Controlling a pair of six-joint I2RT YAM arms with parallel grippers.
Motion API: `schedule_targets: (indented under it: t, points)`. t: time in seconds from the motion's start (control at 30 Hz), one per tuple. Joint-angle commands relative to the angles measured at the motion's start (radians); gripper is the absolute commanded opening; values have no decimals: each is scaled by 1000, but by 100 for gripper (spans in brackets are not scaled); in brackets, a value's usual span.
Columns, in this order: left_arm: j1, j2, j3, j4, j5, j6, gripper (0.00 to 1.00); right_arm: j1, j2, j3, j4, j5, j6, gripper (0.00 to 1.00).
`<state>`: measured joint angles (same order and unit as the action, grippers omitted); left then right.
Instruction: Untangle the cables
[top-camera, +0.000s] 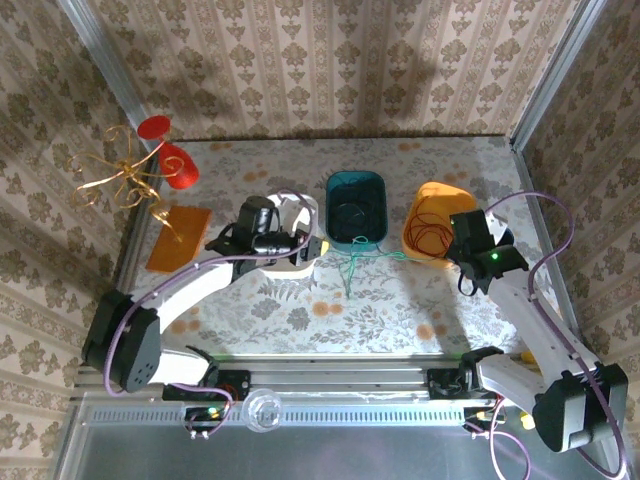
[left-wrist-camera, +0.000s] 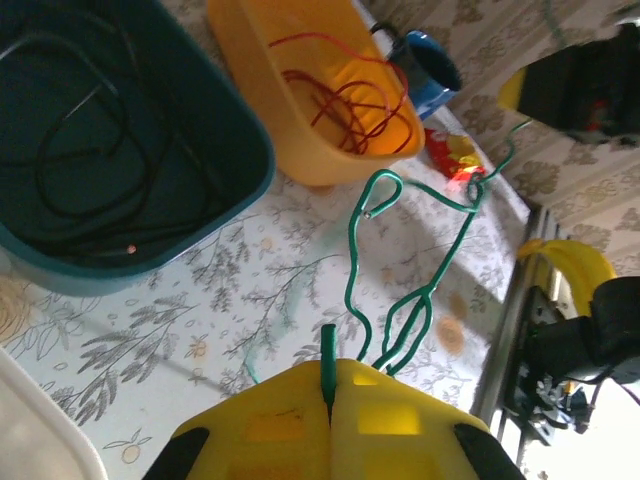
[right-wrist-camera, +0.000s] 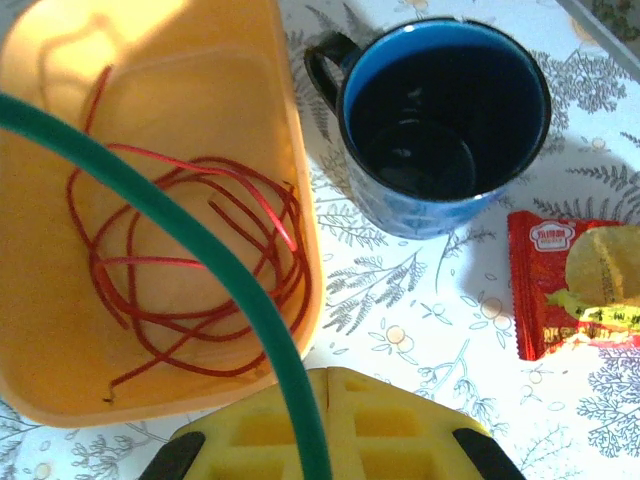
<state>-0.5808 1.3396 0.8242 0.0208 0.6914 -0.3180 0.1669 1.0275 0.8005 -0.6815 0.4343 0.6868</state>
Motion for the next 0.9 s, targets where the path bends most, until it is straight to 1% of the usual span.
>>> schedule_targets:
  t: [0.0,0.2,0.33,0.37,0.43,0.5,0.57,0.6,0.7,0.73,0.77,0.8,0.87]
  points:
    - [46,-35,-8,-85,-9,21,0,-50,-14,-27,-36,92,-29,0]
    - [93,-48,-20,-70,-11,14,0,-96,-29,-25,-41,117,-73,0]
    - [104,-51,-6,-108,-3,45,0,-128,-55,-27,-35,82,-95,0]
    - [103,-50,-1,-119,2,54,0,-128,-64,-32,-21,62,-102,0]
    - [88,-41,8,-139,4,71,0,-128,-96,-61,43,-21,-125,0]
    - [56,-24,21,-162,-5,94,0,-125,-129,-102,136,-180,-154,0]
    - [12,0,40,-183,-13,112,0,-101,-135,-118,174,-261,-147,0]
    - [-9,14,52,-191,-14,122,0,-69,-132,-129,187,-295,-149,0]
    - [-61,55,70,-199,-34,137,0,50,-111,-147,187,-313,-178,1]
    - [-73,67,74,-195,-41,138,0,88,-103,-149,185,-320,-189,12]
    - [-83,81,79,-191,-42,138,0,122,-97,-152,181,-321,-187,35]
    - [-93,94,83,-186,-41,137,0,148,-98,-156,186,-336,-190,48]
    - [-105,113,91,-176,-42,134,0,178,-121,-163,199,-325,-190,62]
